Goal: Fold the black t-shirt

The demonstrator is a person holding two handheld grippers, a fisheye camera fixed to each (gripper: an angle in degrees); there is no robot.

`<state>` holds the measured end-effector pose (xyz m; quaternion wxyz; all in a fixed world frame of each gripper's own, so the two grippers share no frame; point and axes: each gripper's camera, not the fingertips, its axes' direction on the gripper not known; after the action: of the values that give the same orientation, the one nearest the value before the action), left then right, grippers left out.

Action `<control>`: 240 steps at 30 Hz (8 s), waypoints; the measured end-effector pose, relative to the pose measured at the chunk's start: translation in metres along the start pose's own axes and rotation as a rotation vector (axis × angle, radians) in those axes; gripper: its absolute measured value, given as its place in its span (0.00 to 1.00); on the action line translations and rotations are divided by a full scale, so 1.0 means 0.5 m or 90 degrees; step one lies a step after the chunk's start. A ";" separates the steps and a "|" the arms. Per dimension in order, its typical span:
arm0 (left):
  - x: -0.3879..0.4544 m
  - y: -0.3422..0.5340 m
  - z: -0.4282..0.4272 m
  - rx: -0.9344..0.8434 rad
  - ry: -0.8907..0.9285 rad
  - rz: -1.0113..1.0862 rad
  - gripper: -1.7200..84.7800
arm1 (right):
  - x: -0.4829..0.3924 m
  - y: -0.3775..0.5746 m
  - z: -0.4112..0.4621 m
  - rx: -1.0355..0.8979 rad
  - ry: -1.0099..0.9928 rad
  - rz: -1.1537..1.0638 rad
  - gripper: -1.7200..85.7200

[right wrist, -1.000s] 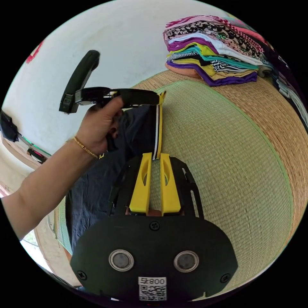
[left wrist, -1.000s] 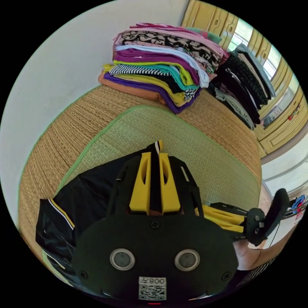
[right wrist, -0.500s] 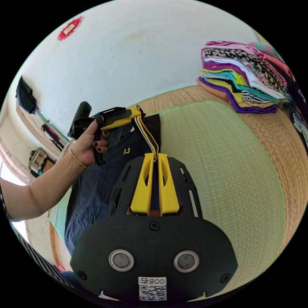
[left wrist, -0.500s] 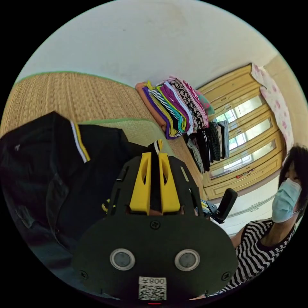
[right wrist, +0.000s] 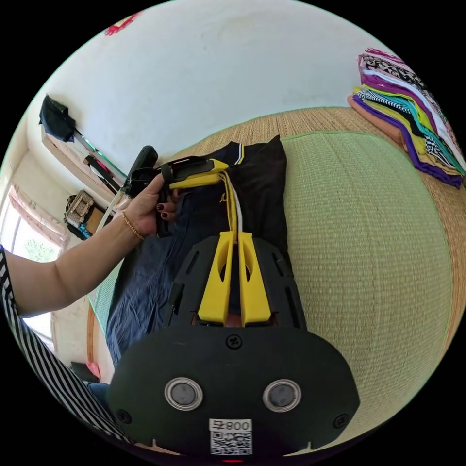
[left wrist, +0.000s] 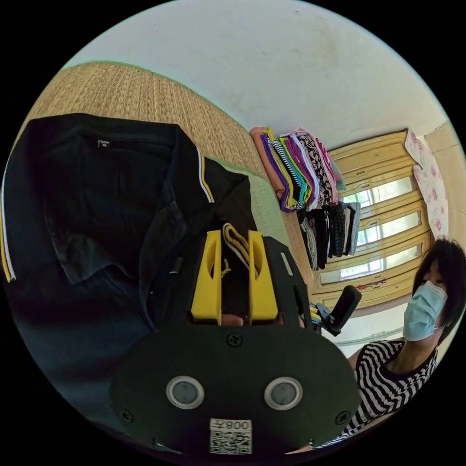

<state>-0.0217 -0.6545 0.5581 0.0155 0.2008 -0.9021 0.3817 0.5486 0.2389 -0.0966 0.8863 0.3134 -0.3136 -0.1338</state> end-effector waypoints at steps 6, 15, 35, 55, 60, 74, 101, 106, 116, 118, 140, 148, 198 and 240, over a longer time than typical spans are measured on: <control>0.016 0.036 -0.036 0.042 -0.063 0.009 0.12 | 0.013 -0.014 0.020 -0.059 -0.026 0.005 0.02; 0.173 0.016 0.063 0.019 -0.148 0.183 0.09 | 0.035 -0.035 -0.025 0.018 0.040 0.053 0.02; 0.295 -0.108 0.318 -0.100 -0.313 0.243 0.02 | 0.118 -0.067 -0.002 0.025 0.021 0.147 0.02; 0.398 0.077 0.247 -0.153 -0.276 0.272 0.02 | 0.149 -0.099 0.037 0.030 0.019 0.144 0.02; 0.465 0.119 0.198 -0.143 -0.245 0.291 0.02 | 0.168 -0.104 0.049 0.034 0.001 0.149 0.02; 0.566 0.280 0.006 -0.157 -0.123 0.163 0.02 | 0.284 -0.110 0.100 0.037 -0.154 0.223 0.02; 0.522 0.738 -0.655 0.263 -0.220 -0.303 0.10 | -0.042 -0.101 0.334 -0.135 -0.138 -0.020 0.09; 0.494 0.736 -0.688 0.305 -0.216 -0.350 0.12 | -0.215 -0.163 0.487 -0.201 -0.122 -0.175 0.11; 0.508 0.767 -0.724 0.315 -0.229 -0.330 0.09 | -0.459 -0.187 0.763 -0.261 -0.051 -0.387 0.13; 0.512 0.781 -0.732 0.323 -0.230 -0.312 0.07 | -0.481 -0.188 0.801 -0.265 -0.056 -0.395 0.13; 0.511 0.889 -0.830 0.373 -0.111 -0.269 0.02 | -0.679 -0.247 1.176 -0.263 0.051 -0.460 0.09; 0.513 0.905 -0.845 0.374 -0.103 -0.269 0.02 | -0.657 -0.274 1.188 -0.268 0.015 -0.456 0.04; 0.547 0.773 -0.682 0.286 -0.259 -0.217 0.06 | -0.161 -0.644 0.744 -0.235 -0.334 -0.122 0.02; 0.629 0.680 -0.383 0.075 -0.450 0.029 0.02 | -0.257 -0.616 0.620 -0.252 -0.151 -0.172 0.02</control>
<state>-0.4620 -0.4180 0.5186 -0.3177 0.3010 -0.8322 0.3403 0.2391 -0.0879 -0.1658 0.8613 0.1552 -0.3385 -0.3457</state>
